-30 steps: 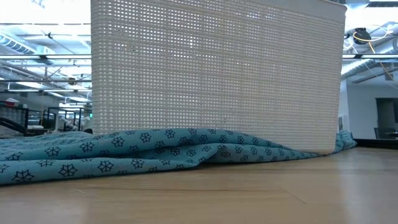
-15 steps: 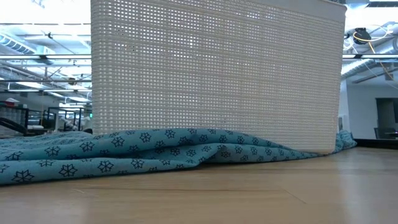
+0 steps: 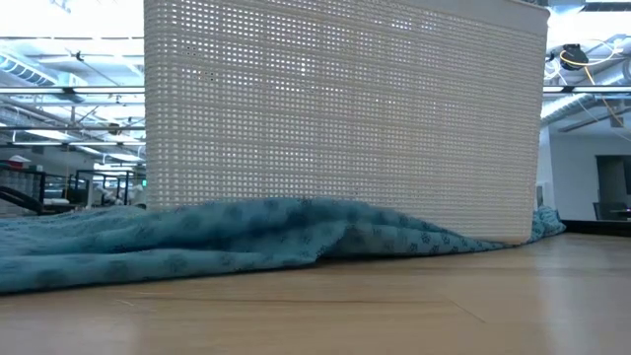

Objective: Pick & place medical supplies in basket/bin
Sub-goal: Put the orange pill bottle into the white bin

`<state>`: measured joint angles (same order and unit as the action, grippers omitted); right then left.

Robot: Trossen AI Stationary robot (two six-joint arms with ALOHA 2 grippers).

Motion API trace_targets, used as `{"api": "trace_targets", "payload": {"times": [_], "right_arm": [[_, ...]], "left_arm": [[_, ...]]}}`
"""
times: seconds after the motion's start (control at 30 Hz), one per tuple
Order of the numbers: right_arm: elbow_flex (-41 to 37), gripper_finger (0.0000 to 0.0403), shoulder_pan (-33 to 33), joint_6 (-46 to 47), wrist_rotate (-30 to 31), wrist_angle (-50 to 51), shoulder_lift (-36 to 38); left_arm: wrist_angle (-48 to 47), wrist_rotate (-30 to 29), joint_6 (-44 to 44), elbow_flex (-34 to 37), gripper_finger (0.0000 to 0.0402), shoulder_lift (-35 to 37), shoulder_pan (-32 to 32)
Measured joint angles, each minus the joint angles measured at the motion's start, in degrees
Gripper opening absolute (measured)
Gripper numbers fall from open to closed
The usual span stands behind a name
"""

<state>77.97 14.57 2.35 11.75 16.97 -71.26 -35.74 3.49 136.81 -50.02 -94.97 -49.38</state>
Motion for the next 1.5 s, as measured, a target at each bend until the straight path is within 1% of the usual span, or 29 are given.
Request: {"api": "trace_targets", "payload": {"times": [0.07, 0.13, 0.23, 0.3, 0.5, 0.63, 0.73, 0.87, 1.0, 1.13, 1.2, 1.3, 1.37, 1.4, 1.5], "right_arm": [[0.0, 0.021, 0.0, 0.0, 0.0, 0.0, 0.0], [0.0, 0.021, 0.0, 0.0, 0.0, 0.0, 0.0], [0.0, 0.021, 0.0, 0.0, 0.0, -0.1, 0.0], [0.0, 0.021, 0.0, 0.0, 0.1, -0.4, 0.0], [0.0, 0.021, 0.0, 0.0, 0.1, -0.4, 0.0], [0.0, 0.021, 0.0, 0.0, 0.1, -0.4, 0.0], [0.0, 0.021, 0.0, 0.0, 0.1, -0.4, 0.0], [0.0, 0.021, 0.0, 0.0, 0.1, -0.4, 0.0], [0.0, 0.021, 0.0, 0.0, 0.1, -0.4, 0.0], [0.0, 0.021, 0.0, 0.0, 0.2, -0.4, 0.0], [0.0, 0.021, 0.0, 0.0, 0.2, -0.4, 0.0], [0.0, 0.021, 0.0, 0.0, 0.2, -0.4, 0.0], [0.0, 0.021, 0.0, 0.0, 0.2, -0.4, 0.0], [0.0, 0.021, 0.0, 0.0, 0.2, -0.4, 0.0], [0.0, 0.021, 0.0, 0.6, 0.2, -0.7, 0.3]], "left_arm": [[-0.1, -1.7, -0.5, 0.0, 0.0254, 0.4, 0.2], [-0.4, -3.3, -1.3, 0.1, 0.0239, 0.8, 0.3], [-0.7, -5.8, -1.5, 0.2, 0.0202, 1.3, 0.2], [-0.5, -5.6, -1.5, 0.2, 0.0176, 1.3, 0.3], [2.1, -5.0, -1.6, 0.2, 0.0173, 1.3, 0.1], [0.1, -5.2, -1.8, -2.0, 0.0173, 3.2, -0.5], [-7.0, -9.4, -0.3, -4.3, 0.0179, 5.6, -1.4], [-18.7, -15.9, -0.4, -9.6, 0.0175, 10.1, -1.4], [-33.7, -25.8, -0.8, -16.6, 0.0174, 14.4, 0.1], [-47.1, -36.5, -4.5, -25.0, 0.0174, 18.0, 3.9], [-52.1, -40.8, -7.7, -29.1, 0.0174, 19.1, 6.6], [-54.3, -44.2, -18.2, -34.8, 0.0174, 20.7, 12.7], [-52.4, -46.0, -27.6, -37.7, 0.0174, 21.3, 17.6], [-50.4, -46.7, -33.6, -38.9, 0.0174, 21.5, 20.2], [-42.7, -46.3, -51.9, -42.0, 0.0174, 22.0, 28.9]]}}
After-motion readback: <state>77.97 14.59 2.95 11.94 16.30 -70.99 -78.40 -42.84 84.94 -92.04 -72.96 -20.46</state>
